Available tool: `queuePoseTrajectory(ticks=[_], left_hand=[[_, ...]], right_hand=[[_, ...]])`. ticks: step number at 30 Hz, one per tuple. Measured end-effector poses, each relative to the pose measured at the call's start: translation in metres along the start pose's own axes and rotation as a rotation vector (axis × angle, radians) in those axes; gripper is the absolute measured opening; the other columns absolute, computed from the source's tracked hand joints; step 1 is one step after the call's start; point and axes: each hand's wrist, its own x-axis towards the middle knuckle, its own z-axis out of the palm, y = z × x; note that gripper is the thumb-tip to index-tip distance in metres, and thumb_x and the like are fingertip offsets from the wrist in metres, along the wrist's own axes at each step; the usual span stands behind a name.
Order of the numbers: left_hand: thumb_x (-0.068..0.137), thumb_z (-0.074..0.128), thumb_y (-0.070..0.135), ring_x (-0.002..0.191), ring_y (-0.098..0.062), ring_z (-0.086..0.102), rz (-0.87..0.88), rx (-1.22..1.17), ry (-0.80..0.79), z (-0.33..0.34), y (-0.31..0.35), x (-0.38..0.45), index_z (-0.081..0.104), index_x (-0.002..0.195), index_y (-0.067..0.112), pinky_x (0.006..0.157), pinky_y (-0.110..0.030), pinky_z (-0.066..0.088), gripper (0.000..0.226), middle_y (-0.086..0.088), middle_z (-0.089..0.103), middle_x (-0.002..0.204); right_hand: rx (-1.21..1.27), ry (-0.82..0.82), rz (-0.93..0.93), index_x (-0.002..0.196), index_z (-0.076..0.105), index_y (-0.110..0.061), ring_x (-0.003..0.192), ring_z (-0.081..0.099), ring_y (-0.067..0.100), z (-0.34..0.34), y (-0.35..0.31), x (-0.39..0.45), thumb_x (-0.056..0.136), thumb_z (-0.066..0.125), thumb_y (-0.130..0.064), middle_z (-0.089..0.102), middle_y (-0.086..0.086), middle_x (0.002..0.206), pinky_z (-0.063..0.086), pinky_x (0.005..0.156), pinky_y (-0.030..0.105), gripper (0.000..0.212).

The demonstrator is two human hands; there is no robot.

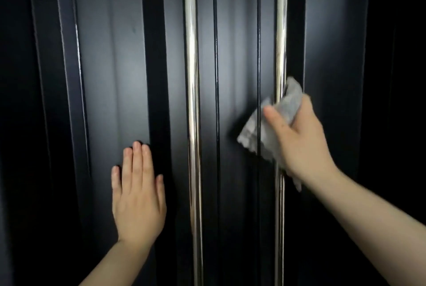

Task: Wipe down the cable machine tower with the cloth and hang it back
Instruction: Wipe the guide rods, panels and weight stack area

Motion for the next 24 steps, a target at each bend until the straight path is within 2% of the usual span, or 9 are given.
queuePoseTrajectory(ticks=[2,4,8,12,16,20,24], left_hand=[[0.099,0.030,0.026,0.150,-0.019,0.005,-0.002,-0.013,0.041,0.002,0.001,0.000,0.014,0.155,0.006,0.122,-0.038,0.001,0.061,-0.010,0.014,0.161],[0.099,0.029,0.025,0.150,-0.021,0.008,0.013,-0.007,0.064,0.004,0.001,-0.001,0.015,0.155,0.006,0.122,-0.038,0.002,0.061,-0.010,0.015,0.162],[0.097,0.032,0.020,0.149,-0.026,0.015,0.061,0.010,0.094,0.015,-0.002,-0.029,0.018,0.154,0.003,0.120,-0.044,0.011,0.061,-0.013,0.019,0.161],[0.093,0.035,0.019,0.147,-0.028,0.023,0.126,0.019,0.107,0.030,-0.012,-0.081,0.023,0.153,0.003,0.119,-0.045,0.016,0.063,-0.013,0.023,0.160],[0.095,0.034,0.019,0.148,-0.025,0.020,0.118,0.004,0.146,0.036,-0.016,-0.112,0.021,0.153,0.003,0.120,-0.041,0.013,0.062,-0.012,0.023,0.159],[0.095,0.029,0.020,0.147,-0.029,0.023,0.205,0.059,0.136,0.047,-0.023,-0.152,0.023,0.152,0.001,0.118,-0.046,0.018,0.061,-0.015,0.025,0.158],[0.096,0.024,0.023,0.145,-0.031,0.028,0.182,0.059,0.193,0.053,-0.028,-0.174,0.028,0.150,-0.002,0.115,-0.050,0.025,0.060,-0.017,0.030,0.156]], right_hand=[[-0.026,0.085,-0.075,0.122,0.044,-0.019,0.083,0.058,-0.006,0.006,-0.007,0.018,0.094,0.053,-0.034,0.057,-0.016,0.091,0.046,0.069,0.008,0.033],[-0.059,0.143,-0.103,0.116,0.048,-0.016,0.081,0.056,0.001,0.014,0.002,0.010,0.093,0.052,-0.032,0.056,-0.013,0.086,0.047,0.073,0.024,0.028],[-0.072,0.147,-0.077,0.106,0.052,-0.016,0.081,0.060,0.011,0.024,0.039,-0.046,0.092,0.052,-0.031,0.060,-0.007,0.085,0.051,0.076,0.036,0.020],[-0.142,0.142,-0.076,0.102,0.052,-0.014,0.085,0.060,0.020,0.028,0.054,-0.073,0.090,0.051,-0.033,0.062,0.000,0.089,0.049,0.078,0.036,0.022],[-0.212,0.130,-0.061,0.099,0.057,-0.006,0.096,0.061,0.034,0.019,0.039,-0.043,0.074,0.053,-0.048,0.064,0.017,0.102,0.049,0.082,0.037,0.049],[-0.237,0.215,-0.076,0.118,0.052,-0.008,0.106,0.057,0.032,0.027,0.058,-0.075,0.090,0.048,-0.038,0.061,0.013,0.115,0.038,0.078,0.030,0.041],[-0.255,0.233,-0.086,0.115,0.047,-0.010,0.101,0.057,0.034,0.047,0.117,-0.163,0.093,0.043,-0.036,0.061,0.012,0.110,0.043,0.078,0.036,0.035]])
